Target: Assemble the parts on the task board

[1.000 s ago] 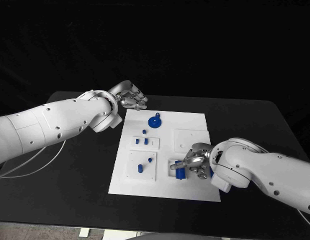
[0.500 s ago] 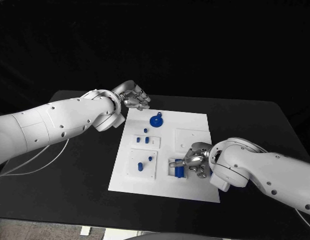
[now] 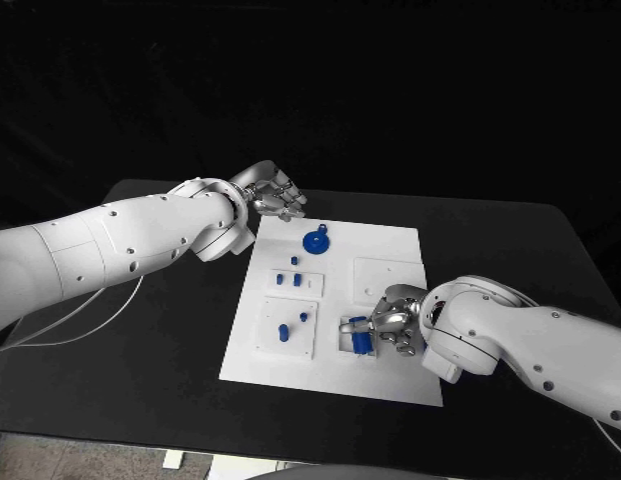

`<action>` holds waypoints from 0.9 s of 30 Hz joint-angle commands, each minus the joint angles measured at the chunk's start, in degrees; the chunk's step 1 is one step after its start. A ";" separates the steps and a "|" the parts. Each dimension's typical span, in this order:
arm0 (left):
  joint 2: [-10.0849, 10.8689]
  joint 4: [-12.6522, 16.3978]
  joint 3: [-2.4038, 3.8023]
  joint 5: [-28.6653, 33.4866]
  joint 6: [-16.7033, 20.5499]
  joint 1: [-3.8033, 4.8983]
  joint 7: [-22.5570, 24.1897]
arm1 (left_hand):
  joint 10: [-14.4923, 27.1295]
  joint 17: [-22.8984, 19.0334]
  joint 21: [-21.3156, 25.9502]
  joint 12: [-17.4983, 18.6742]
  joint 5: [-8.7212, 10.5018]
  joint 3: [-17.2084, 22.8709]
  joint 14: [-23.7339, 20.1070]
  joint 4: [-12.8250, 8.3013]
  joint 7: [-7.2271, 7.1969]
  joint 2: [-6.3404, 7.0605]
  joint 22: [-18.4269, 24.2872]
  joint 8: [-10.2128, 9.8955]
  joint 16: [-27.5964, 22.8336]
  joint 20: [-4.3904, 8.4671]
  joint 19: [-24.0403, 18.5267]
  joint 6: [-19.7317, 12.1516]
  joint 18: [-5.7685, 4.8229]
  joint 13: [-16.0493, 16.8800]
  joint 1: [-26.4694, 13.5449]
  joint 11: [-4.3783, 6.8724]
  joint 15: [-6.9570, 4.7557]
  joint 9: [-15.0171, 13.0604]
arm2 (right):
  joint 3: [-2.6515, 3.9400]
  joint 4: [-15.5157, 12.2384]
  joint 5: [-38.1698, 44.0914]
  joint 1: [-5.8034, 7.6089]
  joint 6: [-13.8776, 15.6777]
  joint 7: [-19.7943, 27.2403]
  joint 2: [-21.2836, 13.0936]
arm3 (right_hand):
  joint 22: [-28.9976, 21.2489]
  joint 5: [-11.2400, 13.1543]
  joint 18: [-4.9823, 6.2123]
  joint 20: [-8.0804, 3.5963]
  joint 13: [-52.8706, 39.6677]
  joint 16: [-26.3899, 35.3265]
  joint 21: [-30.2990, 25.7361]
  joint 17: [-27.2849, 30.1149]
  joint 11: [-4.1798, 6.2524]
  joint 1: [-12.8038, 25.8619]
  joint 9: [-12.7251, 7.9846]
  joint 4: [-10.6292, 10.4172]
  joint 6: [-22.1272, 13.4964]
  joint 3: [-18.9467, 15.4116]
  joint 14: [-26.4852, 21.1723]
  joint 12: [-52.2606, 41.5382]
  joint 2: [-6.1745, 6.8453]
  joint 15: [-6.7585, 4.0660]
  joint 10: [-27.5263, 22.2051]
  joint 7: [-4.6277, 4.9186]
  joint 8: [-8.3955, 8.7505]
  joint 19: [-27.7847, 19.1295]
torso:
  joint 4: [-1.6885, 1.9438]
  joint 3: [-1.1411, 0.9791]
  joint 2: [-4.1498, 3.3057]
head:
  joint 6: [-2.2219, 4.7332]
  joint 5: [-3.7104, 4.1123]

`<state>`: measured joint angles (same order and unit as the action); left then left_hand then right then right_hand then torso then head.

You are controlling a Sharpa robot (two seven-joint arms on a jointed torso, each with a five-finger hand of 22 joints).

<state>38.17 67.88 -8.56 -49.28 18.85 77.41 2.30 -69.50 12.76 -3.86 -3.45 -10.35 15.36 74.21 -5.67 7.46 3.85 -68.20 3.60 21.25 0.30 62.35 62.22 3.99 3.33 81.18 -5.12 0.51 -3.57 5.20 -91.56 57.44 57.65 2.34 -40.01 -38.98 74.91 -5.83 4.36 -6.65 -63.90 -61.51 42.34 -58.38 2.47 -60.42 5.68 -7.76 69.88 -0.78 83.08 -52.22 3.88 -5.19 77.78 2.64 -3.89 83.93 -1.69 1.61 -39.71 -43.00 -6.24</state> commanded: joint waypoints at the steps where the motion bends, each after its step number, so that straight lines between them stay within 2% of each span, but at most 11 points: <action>1: -0.21 0.05 0.03 0.14 -0.69 0.05 0.06 | 0.41 0.07 0.06 0.04 0.12 -0.03 -0.05 0.40 0.06 0.25 0.06 -0.01 0.19 -0.07 0.26 -0.32 -0.53 0.00 -0.14 0.09 0.38 -0.06 | -0.32 0.23 1.15 -0.28 -0.99 -1.34 0.17 | 1.29 -0.14 -0.52 -0.26 -0.05 0.25 -0.38 0.07 -0.04 -0.36 0.10 -0.23 -0.38 -1.56 -0.11 0.19 0.12 -0.46 -0.49 -0.03 0.20 3.15 | -0.05 -0.05 -0.02 | 0.02 -0.04; 14: -0.36 0.00 0.03 0.13 -0.83 0.05 0.02 | 0.48 0.08 0.04 0.04 0.14 0.02 -0.08 0.72 0.07 0.33 0.52 0.00 0.22 -0.09 0.30 -0.39 -0.53 0.00 -0.02 0.08 0.39 -0.06 | -0.48 0.13 1.22 -0.26 -1.02 -1.27 0.13 | 1.35 -0.07 -0.53 -0.25 0.01 0.32 -0.36 0.06 -0.05 -0.04 0.18 -0.60 -0.43 -3.04 -0.09 0.27 0.00 -0.44 -0.51 -0.03 0.20 3.15 | 0.01 -0.03 -0.02 | -0.07 0.04; 17: -0.36 -0.02 0.03 0.13 -0.84 0.05 0.01 | 0.48 0.08 0.04 0.04 0.14 0.02 -0.08 0.72 0.07 0.33 0.52 0.00 0.22 -0.09 0.30 -0.39 -0.53 0.00 -0.02 0.08 0.39 -0.06 | -0.50 0.11 1.19 -0.26 -0.97 -1.26 0.06 | 1.36 -0.51 -0.53 -0.26 0.09 0.36 -0.41 0.06 -0.04 0.09 0.22 -0.89 -0.45 -4.57 -0.08 0.35 -0.49 -0.46 -0.50 -0.04 0.20 3.15 | 0.01 -0.02 -0.01 | -0.07 0.05; 20: -0.36 -0.04 0.03 0.12 -0.84 0.05 0.01 | 0.48 0.08 0.04 0.04 0.14 0.02 -0.08 0.72 0.07 0.33 0.52 0.00 0.22 -0.09 0.30 -0.39 -0.53 0.00 -0.02 0.08 0.39 -0.06 | -0.52 0.13 1.14 -0.26 -1.05 -1.25 -0.01 | 1.36 -1.48 -0.52 -0.25 0.14 0.39 -0.46 0.07 -0.07 0.55 0.25 -0.16 -0.49 -7.82 -0.06 0.38 -1.90 -0.48 -0.51 -0.07 0.22 3.14 | -0.02 0.00 -0.01 | -0.04 0.04; 23: -0.36 -0.05 0.03 0.12 -0.82 0.05 0.02 | 0.48 0.08 0.04 0.04 0.14 0.02 -0.08 0.72 0.07 0.33 0.52 0.00 0.22 -0.09 0.30 -0.39 -0.53 0.00 -0.02 0.08 0.39 -0.06 | -0.53 0.13 1.08 -0.26 -1.15 -1.23 -0.07 | 1.40 -0.35 -0.52 -0.25 0.16 0.44 -0.41 0.10 -0.06 0.85 0.25 -0.71 -0.54 -7.98 -0.10 0.39 -1.53 -0.45 -0.51 -0.03 0.19 3.15 | -0.01 0.00 -0.01 | -0.11 0.04; 27: -0.38 -0.06 0.03 0.12 -0.81 0.05 0.02 | 0.48 0.08 0.04 0.04 0.14 0.02 -0.08 0.72 0.07 0.33 0.52 0.00 0.22 -0.09 0.30 -0.39 -0.53 0.00 -0.02 0.08 0.39 -0.06 | -0.55 0.08 1.05 -0.26 -1.08 -1.21 -0.11 | 1.41 0.00 -0.52 -0.25 0.16 0.43 -0.41 0.08 -0.06 0.66 0.25 -0.67 -0.54 -7.89 -0.09 0.38 -1.33 -0.44 -0.51 -0.02 0.20 3.15 | 0.01 0.00 -0.02 | -0.14 0.05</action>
<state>37.94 67.76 -8.56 -49.29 18.50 77.41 2.15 -69.50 12.74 -3.86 -3.45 -10.35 15.38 74.22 -5.20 7.46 3.85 -67.74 3.60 21.25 0.30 62.34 62.22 3.99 3.33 81.18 -5.11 0.51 -3.57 4.97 -91.68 57.92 57.74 2.30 -39.68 -39.07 74.90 -6.21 4.36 -6.64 -63.82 -61.34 42.10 -58.33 2.45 -59.72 5.98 -8.15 69.88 -8.82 83.08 -52.01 2.25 -5.18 77.80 2.65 -3.89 83.93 -1.70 1.59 -39.72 -43.09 -6.19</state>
